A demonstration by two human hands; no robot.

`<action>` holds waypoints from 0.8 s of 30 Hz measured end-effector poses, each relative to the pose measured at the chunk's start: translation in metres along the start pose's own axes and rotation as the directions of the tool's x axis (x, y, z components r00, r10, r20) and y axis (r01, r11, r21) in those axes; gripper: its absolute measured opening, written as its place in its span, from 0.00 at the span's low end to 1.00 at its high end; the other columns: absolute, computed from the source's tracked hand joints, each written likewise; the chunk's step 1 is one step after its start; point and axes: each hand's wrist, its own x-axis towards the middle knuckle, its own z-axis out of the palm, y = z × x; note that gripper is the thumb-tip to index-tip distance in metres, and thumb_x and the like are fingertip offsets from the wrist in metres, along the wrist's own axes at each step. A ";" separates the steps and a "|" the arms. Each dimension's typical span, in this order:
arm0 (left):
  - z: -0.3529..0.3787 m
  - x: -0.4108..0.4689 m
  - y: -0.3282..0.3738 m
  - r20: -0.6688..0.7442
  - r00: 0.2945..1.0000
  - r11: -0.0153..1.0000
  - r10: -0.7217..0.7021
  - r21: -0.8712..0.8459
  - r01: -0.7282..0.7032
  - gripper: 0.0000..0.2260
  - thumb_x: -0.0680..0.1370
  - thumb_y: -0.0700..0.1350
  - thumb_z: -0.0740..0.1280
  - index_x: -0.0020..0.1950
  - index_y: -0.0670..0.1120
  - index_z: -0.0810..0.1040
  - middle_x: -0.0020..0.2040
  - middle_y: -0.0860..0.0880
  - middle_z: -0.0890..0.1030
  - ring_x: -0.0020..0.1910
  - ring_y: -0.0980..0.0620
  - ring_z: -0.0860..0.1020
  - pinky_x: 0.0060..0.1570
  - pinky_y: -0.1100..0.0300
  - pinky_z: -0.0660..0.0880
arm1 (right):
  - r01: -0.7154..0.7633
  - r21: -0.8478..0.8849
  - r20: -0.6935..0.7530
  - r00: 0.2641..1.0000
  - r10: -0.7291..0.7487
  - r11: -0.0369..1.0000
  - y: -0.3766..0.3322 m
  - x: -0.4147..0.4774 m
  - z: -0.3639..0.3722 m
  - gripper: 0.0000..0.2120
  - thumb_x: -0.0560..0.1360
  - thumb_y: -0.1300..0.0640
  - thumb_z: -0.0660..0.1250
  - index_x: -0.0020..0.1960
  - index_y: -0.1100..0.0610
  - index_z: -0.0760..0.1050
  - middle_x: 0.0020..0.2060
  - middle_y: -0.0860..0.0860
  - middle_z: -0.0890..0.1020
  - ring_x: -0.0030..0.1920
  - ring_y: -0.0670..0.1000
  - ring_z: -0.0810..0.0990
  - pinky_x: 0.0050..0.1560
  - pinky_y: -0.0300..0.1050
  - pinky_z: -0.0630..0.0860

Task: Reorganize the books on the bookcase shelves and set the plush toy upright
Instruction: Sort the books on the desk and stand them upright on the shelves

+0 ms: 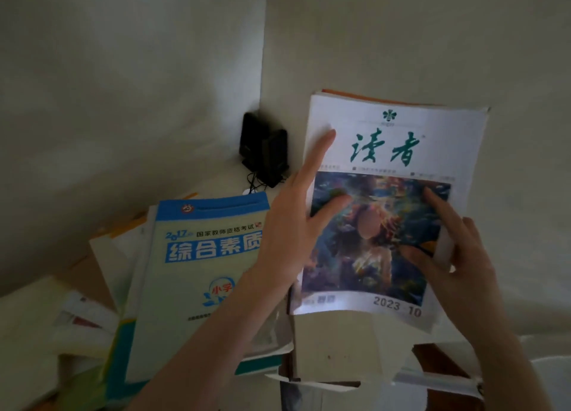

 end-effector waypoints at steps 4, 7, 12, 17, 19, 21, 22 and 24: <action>-0.051 -0.005 0.031 -0.071 0.993 0.995 -0.093 -0.044 0.090 0.32 0.75 0.44 0.70 0.75 0.57 0.59 0.71 0.68 0.63 0.68 0.71 0.63 0.67 0.69 0.64 | 0.014 0.062 0.143 0.989 -0.022 0.998 -0.059 0.007 -0.006 0.35 0.67 0.55 0.70 0.66 0.28 0.64 0.54 0.37 0.73 0.56 0.45 0.78 0.46 0.30 0.78; -0.092 -0.020 0.047 -0.158 0.980 0.992 -0.122 -0.034 0.118 0.32 0.75 0.44 0.71 0.75 0.58 0.60 0.64 0.76 0.60 0.60 0.83 0.59 0.55 0.85 0.57 | 0.022 0.065 0.221 0.975 -0.036 0.998 -0.105 0.007 -0.005 0.33 0.64 0.46 0.73 0.64 0.27 0.66 0.57 0.44 0.76 0.55 0.51 0.79 0.49 0.47 0.81; -0.192 -0.077 0.052 -0.315 0.933 0.976 -0.172 0.075 0.205 0.33 0.74 0.49 0.71 0.74 0.63 0.57 0.57 0.84 0.59 0.54 0.86 0.61 0.49 0.87 0.59 | 0.020 0.189 0.436 0.894 -0.102 0.982 -0.174 -0.003 0.063 0.32 0.64 0.48 0.75 0.61 0.26 0.68 0.60 0.41 0.77 0.54 0.45 0.80 0.45 0.39 0.82; -0.302 -0.182 0.042 -0.512 0.784 0.887 -0.351 0.088 0.454 0.34 0.69 0.57 0.70 0.70 0.71 0.58 0.67 0.77 0.61 0.61 0.79 0.63 0.60 0.73 0.65 | 0.030 0.193 0.703 0.693 -0.159 0.981 -0.231 -0.060 0.190 0.32 0.69 0.54 0.74 0.59 0.24 0.64 0.56 0.43 0.75 0.50 0.44 0.76 0.52 0.47 0.77; -0.343 -0.231 0.037 -0.589 0.681 0.816 -0.434 0.063 0.574 0.35 0.67 0.57 0.70 0.70 0.70 0.59 0.70 0.67 0.65 0.65 0.66 0.68 0.65 0.60 0.68 | 0.019 0.192 0.795 0.583 -0.167 0.981 -0.247 -0.090 0.244 0.33 0.70 0.52 0.73 0.65 0.28 0.62 0.62 0.38 0.70 0.58 0.43 0.73 0.59 0.48 0.75; -0.378 -0.279 0.031 -0.637 0.597 0.749 -0.488 0.046 0.661 0.36 0.66 0.55 0.70 0.71 0.68 0.59 0.69 0.62 0.67 0.63 0.60 0.70 0.62 0.57 0.71 | -0.024 0.238 0.860 0.471 -0.199 0.971 -0.262 -0.126 0.292 0.32 0.71 0.50 0.73 0.64 0.25 0.61 0.63 0.35 0.66 0.65 0.43 0.69 0.64 0.50 0.73; -0.394 -0.303 0.027 -0.652 0.565 0.719 -0.506 0.042 0.693 0.36 0.66 0.55 0.70 0.71 0.67 0.59 0.68 0.61 0.67 0.62 0.59 0.70 0.60 0.59 0.71 | -0.018 0.254 0.879 0.422 -0.223 0.967 -0.268 -0.143 0.315 0.31 0.71 0.49 0.72 0.63 0.24 0.60 0.64 0.37 0.67 0.65 0.44 0.70 0.64 0.49 0.73; -0.424 -0.345 0.015 -0.673 0.508 0.663 -0.538 0.034 0.748 0.37 0.66 0.54 0.73 0.70 0.68 0.60 0.68 0.59 0.67 0.64 0.57 0.70 0.60 0.59 0.70 | 0.008 0.244 0.911 0.341 -0.232 0.970 -0.281 -0.176 0.358 0.31 0.73 0.49 0.71 0.66 0.28 0.59 0.66 0.41 0.68 0.67 0.46 0.68 0.64 0.42 0.70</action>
